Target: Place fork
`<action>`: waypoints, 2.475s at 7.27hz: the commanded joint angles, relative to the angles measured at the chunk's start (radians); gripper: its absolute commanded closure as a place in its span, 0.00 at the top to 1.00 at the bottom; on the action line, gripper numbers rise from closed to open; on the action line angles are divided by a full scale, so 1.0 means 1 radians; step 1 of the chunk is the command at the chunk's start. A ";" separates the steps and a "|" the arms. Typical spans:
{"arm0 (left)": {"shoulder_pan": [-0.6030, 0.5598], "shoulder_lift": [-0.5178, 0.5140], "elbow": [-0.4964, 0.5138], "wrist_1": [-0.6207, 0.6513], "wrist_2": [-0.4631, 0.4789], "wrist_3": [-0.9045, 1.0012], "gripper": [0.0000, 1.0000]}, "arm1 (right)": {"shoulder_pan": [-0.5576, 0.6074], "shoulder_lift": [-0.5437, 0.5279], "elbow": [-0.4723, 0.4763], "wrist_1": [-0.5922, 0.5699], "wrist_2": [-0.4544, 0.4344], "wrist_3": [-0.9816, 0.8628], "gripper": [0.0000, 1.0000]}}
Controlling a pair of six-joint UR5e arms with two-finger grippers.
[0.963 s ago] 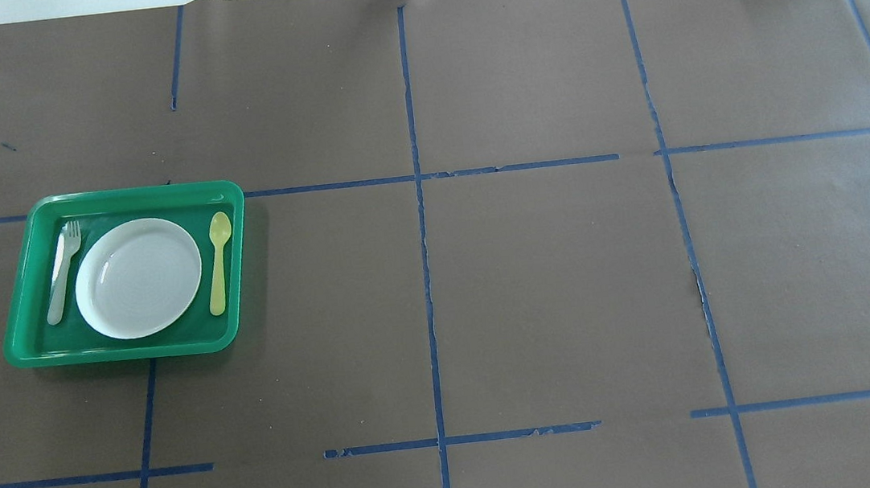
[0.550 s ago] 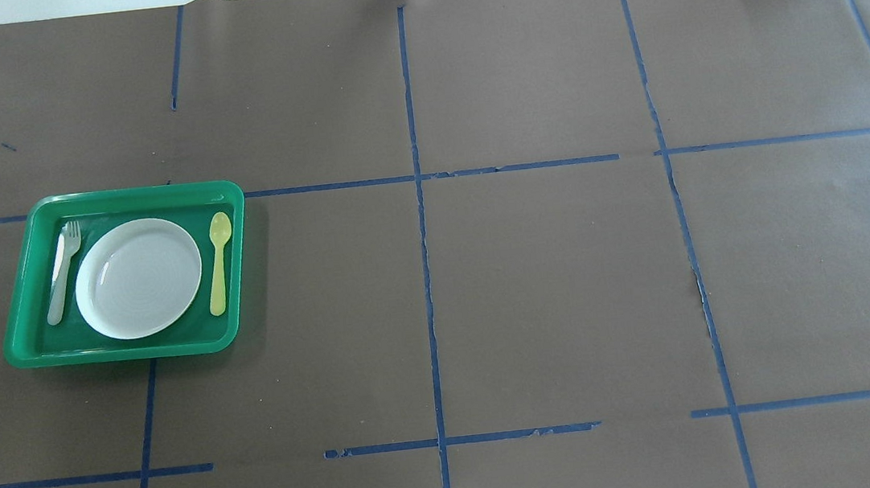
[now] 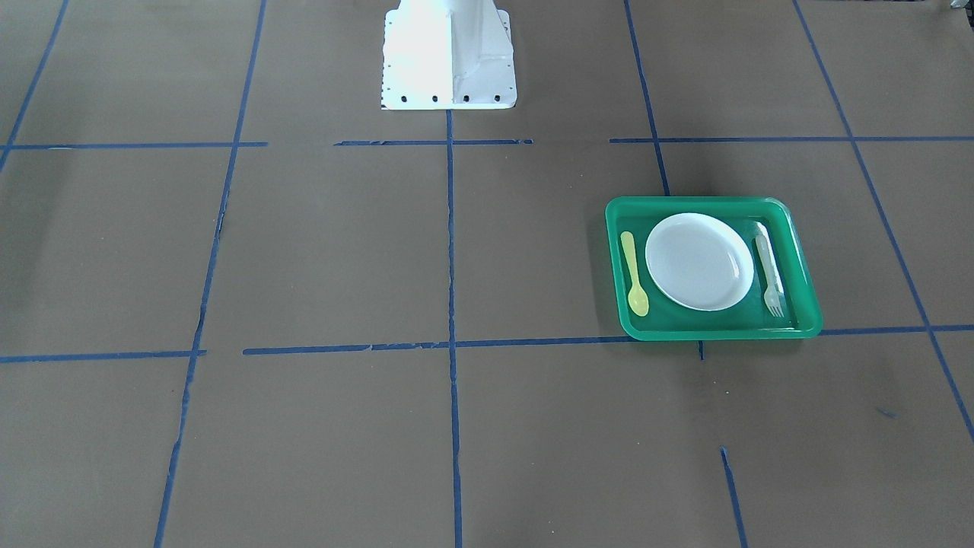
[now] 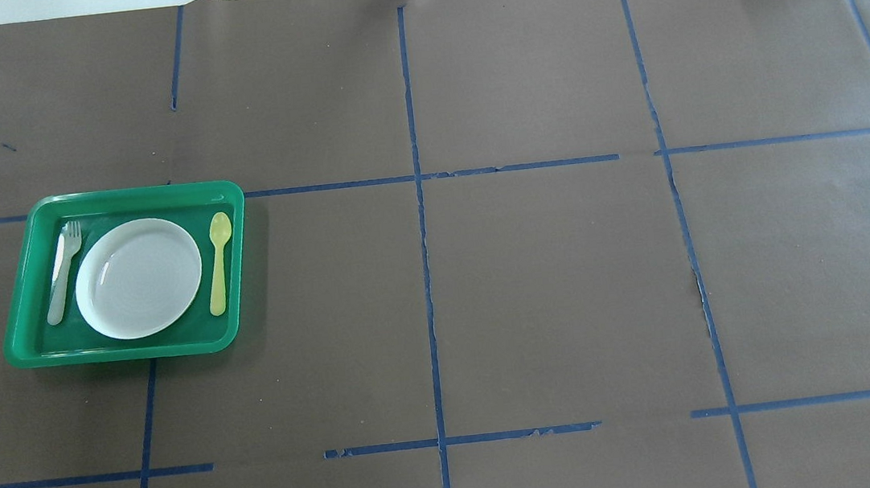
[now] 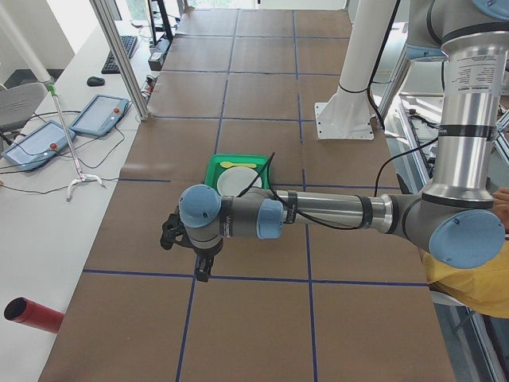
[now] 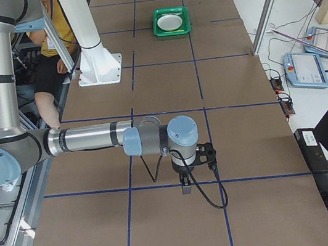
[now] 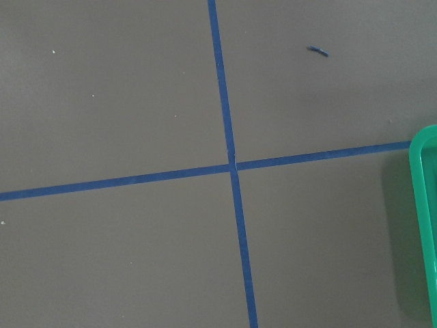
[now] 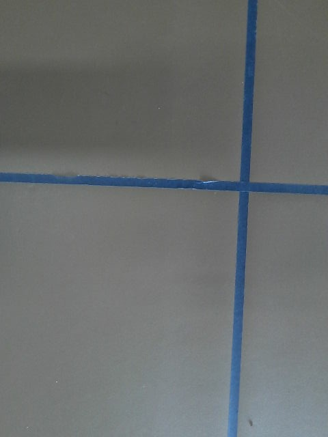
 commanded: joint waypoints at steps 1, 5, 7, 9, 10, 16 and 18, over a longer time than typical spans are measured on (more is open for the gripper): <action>0.001 0.029 0.008 -0.068 0.015 0.003 1.00 | 0.000 0.000 0.000 0.000 0.000 0.000 1.00; 0.001 0.008 0.031 -0.074 0.216 -0.002 1.00 | 0.000 0.000 0.000 0.000 0.000 0.000 1.00; 0.001 0.011 0.025 -0.061 0.215 -0.002 1.00 | 0.000 0.000 0.000 0.000 0.000 0.000 1.00; 0.002 0.003 0.025 -0.039 0.213 0.003 1.00 | 0.000 0.000 0.000 0.000 0.000 0.000 1.00; 0.002 0.003 0.025 -0.041 0.213 0.008 1.00 | 0.000 0.000 0.000 0.000 0.000 0.000 1.00; 0.001 0.020 0.009 -0.036 0.211 0.009 1.00 | 0.000 0.000 0.000 0.000 0.000 0.000 1.00; -0.001 0.026 0.014 -0.035 0.211 0.009 1.00 | 0.000 0.000 0.000 0.000 0.000 0.000 1.00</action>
